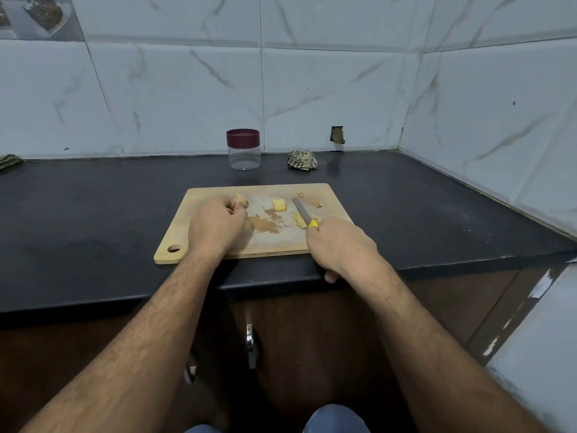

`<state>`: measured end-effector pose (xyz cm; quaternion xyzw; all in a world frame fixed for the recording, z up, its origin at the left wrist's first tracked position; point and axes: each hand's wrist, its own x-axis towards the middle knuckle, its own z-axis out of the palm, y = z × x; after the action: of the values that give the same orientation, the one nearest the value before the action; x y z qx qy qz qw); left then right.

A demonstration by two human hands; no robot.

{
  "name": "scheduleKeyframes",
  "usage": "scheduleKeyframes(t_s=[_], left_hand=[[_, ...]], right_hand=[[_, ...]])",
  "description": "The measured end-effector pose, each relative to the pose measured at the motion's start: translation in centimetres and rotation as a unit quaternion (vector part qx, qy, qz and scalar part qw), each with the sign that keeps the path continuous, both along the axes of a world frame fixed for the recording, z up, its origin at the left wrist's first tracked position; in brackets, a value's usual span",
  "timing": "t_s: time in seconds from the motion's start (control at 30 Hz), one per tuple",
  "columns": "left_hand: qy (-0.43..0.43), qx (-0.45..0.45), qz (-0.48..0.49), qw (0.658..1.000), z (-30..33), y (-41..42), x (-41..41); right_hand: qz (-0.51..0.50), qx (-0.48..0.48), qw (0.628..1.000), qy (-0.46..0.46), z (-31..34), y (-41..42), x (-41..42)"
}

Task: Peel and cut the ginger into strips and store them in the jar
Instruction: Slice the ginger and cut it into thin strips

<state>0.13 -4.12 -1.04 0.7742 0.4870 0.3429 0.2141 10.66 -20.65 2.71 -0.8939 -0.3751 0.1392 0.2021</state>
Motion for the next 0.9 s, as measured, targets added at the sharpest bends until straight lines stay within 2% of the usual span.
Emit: scheduleKeyframes(t_s=[0.13,0.23,0.3,0.43,0.7,0.9], left_hand=[[0.036,0.002,-0.013,0.999,0.4,0.1,0.2],[0.047,0.004,-0.042,0.998,0.8,0.2,0.6],[0.050,0.037,-0.075,0.995,0.9,0.1,1.4],[0.066,0.066,-0.137,0.986,1.6,0.3,4.0],[0.207,0.041,-0.166,0.963,2.9,2.2,7.7],[0.212,0.030,-0.148,0.966,3.2,2.5,7.8]], right_hand=[[-0.021,0.013,0.996,0.086,-0.1,1.5,0.0],[-0.024,0.046,0.992,0.117,-0.2,1.8,0.4],[-0.021,0.074,0.988,0.132,-0.9,1.8,0.9],[-0.019,0.110,0.988,0.109,-1.8,1.8,1.5],[-0.012,0.142,0.981,0.130,-2.1,1.4,1.8],[-0.005,0.132,0.983,0.126,-1.9,1.4,1.8]])
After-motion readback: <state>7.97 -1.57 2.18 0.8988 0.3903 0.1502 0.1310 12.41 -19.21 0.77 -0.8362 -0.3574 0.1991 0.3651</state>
